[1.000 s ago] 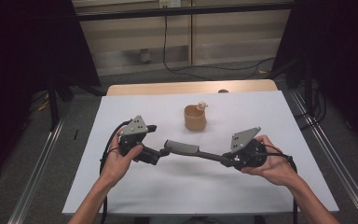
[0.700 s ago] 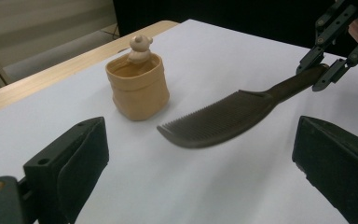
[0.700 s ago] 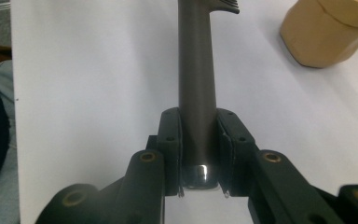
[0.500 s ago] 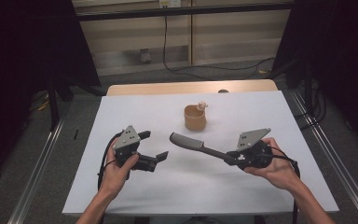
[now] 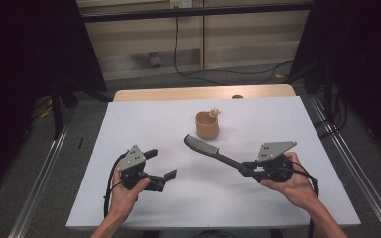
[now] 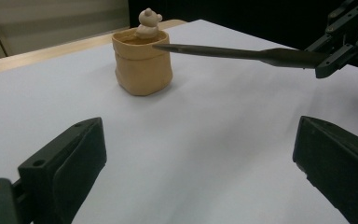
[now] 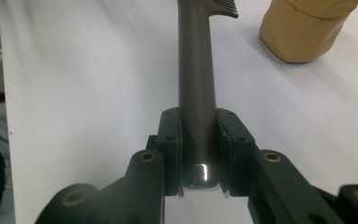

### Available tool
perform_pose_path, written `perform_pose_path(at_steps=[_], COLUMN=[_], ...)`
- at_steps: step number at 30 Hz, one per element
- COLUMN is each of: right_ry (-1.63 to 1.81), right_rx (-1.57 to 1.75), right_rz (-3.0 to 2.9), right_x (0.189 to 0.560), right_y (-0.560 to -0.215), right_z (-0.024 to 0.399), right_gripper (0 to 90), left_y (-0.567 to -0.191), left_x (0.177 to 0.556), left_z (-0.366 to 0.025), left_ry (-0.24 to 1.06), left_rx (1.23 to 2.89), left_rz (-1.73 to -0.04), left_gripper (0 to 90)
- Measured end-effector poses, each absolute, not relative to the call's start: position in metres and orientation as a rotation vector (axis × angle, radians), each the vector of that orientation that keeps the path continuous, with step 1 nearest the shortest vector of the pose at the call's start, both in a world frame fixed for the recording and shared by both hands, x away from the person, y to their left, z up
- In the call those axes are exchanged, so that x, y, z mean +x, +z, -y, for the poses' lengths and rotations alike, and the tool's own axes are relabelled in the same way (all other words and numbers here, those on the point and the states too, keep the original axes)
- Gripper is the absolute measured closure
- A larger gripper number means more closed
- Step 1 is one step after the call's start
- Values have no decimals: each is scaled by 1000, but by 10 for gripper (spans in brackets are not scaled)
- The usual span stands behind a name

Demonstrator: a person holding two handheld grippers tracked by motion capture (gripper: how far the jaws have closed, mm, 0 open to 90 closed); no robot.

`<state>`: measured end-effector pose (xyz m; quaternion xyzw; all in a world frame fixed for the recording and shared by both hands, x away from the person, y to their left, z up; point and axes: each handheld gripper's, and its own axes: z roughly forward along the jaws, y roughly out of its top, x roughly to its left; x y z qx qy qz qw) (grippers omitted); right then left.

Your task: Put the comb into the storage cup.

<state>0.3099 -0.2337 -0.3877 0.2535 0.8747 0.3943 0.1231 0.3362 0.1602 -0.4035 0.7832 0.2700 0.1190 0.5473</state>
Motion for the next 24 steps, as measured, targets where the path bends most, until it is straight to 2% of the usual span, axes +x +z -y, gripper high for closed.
perform_pose_path(at_steps=[24], right_ry=[1419], right_rx=[846], right_rz=[-2389], right_x=[301], right_y=[-407], right_z=[244], right_gripper=[728], left_y=[-411], left_x=[324], left_z=[-155], left_ry=[277], left_rx=[1837], left_rz=[-606], left_gripper=[31])
